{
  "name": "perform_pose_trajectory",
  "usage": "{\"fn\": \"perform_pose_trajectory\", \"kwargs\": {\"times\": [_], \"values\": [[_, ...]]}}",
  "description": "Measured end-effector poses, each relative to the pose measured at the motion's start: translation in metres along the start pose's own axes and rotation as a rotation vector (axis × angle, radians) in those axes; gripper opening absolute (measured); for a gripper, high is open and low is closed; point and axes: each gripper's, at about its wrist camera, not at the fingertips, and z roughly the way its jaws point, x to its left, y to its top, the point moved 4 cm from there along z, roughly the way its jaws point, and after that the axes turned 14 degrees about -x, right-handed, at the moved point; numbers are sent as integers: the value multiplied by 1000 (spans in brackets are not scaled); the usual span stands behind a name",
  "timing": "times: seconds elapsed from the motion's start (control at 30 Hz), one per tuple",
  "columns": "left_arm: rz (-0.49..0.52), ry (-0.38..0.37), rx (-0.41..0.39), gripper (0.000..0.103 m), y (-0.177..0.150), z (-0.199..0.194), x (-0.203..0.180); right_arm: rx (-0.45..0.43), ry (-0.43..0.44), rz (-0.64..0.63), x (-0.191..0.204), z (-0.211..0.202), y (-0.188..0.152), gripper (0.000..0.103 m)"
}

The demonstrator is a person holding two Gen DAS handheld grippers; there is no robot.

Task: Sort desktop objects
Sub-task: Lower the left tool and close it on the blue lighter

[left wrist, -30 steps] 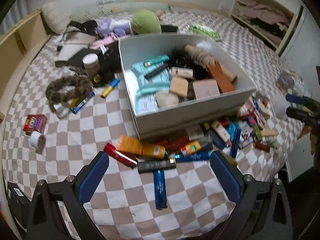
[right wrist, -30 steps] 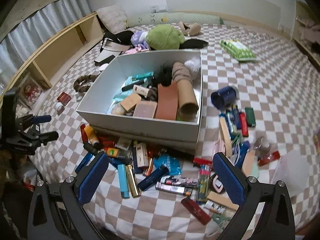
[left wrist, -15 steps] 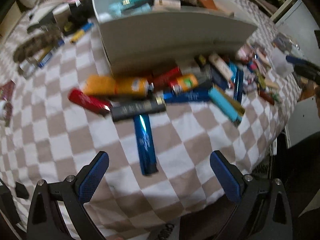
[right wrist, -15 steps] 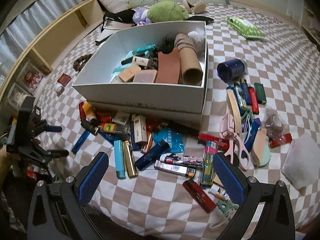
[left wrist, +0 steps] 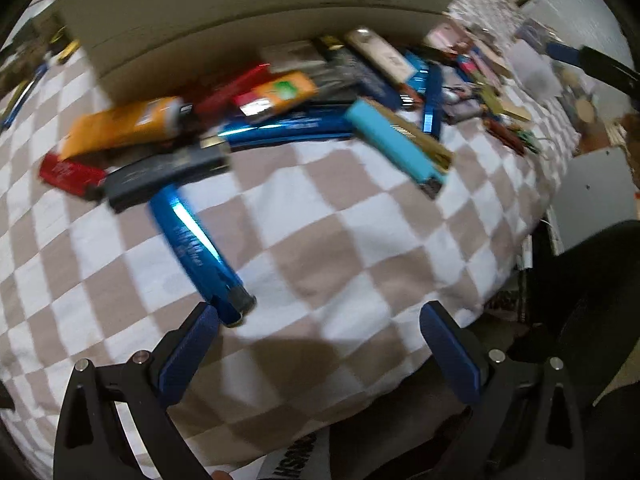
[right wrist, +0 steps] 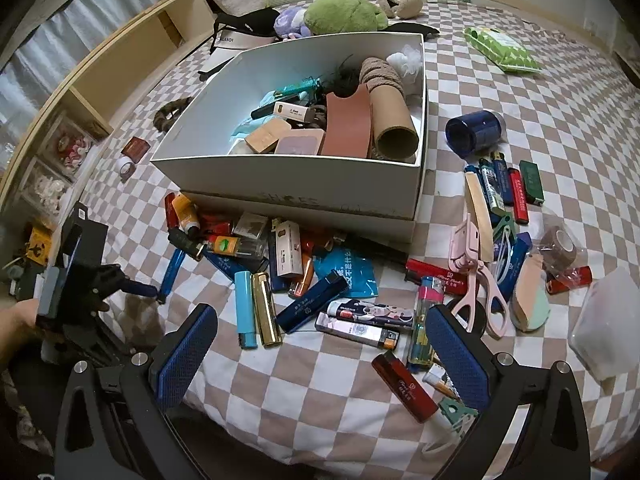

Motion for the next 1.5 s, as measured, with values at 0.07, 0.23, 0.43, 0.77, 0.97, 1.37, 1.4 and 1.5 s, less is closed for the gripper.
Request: {"fn": "perform_pose_trajectory", "kwargs": {"times": [0.07, 0.23, 0.43, 0.77, 0.97, 1.37, 1.4, 1.5], "values": [[9, -43, -17, 101, 5, 1, -9, 5, 5, 3, -1, 1, 0, 103], [52, -136, -69, 101, 24, 2, -33, 14, 5, 3, -5, 3, 0, 103], [154, -77, -82, 101, 27, -4, -21, 26, 2, 9, -12, 6, -3, 103], [121, 45, -120, 101, 32, -6, 42, 59, -3, -13, -19, 11, -13, 103], [196, 110, -83, 101, 30, 7, 50, 133, 55, 129, -28, 15, -30, 103], [259, 128, -70, 84, 23, 10, 42, 296, 39, 462, -55, 36, -79, 103], [258, 129, -69, 84, 22, 9, 42, 305, 40, 476, -55, 37, -81, 103], [251, 138, -68, 84, 20, 6, 43, 309, 17, 513, -58, 39, -86, 103]]}}
